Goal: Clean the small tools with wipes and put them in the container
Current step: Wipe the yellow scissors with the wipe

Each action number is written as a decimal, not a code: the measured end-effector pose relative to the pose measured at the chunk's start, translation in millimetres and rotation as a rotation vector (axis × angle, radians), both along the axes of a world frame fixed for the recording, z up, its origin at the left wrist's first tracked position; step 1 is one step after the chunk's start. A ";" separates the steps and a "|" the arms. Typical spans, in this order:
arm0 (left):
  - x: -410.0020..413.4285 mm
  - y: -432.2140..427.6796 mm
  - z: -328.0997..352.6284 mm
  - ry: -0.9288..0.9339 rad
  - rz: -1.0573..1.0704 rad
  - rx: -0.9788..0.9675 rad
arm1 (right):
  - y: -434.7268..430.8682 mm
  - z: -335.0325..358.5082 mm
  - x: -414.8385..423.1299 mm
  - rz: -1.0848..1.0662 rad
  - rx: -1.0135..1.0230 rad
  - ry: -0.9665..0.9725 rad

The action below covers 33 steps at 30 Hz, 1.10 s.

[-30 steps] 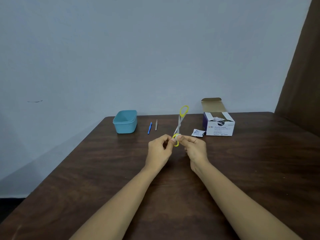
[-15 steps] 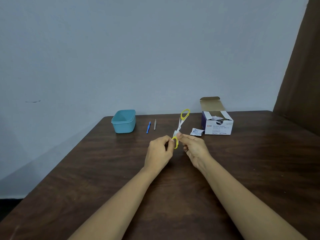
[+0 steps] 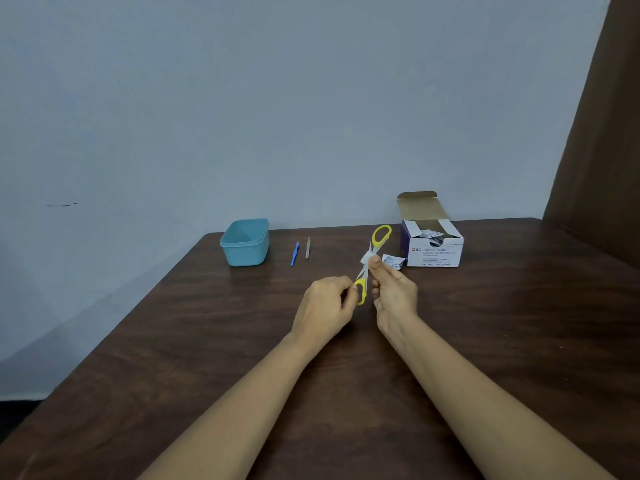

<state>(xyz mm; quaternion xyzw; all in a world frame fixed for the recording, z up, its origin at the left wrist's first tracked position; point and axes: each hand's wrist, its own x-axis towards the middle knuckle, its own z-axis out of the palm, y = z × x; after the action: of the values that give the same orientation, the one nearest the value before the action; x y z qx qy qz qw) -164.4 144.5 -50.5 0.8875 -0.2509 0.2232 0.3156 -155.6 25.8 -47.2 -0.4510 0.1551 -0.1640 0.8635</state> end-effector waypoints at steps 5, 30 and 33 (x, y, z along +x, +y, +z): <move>-1.5 -1.1 -1.2 -0.024 0.015 0.054 | -9.8 2.5 2.7 0.034 0.034 0.007; -0.9 1.6 2.9 -0.052 0.002 0.150 | -12.8 5.4 1.9 -0.001 0.056 0.019; 0.1 6.0 2.9 -0.051 0.029 0.141 | -15.7 4.8 1.8 0.132 -0.096 0.047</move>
<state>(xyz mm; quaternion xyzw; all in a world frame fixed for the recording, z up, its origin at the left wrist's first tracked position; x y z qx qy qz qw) -164.3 150.5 -47.6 0.9050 -0.2614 0.2322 0.2424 -153.8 10.1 -42.4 -0.5049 0.1371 -0.1033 0.8459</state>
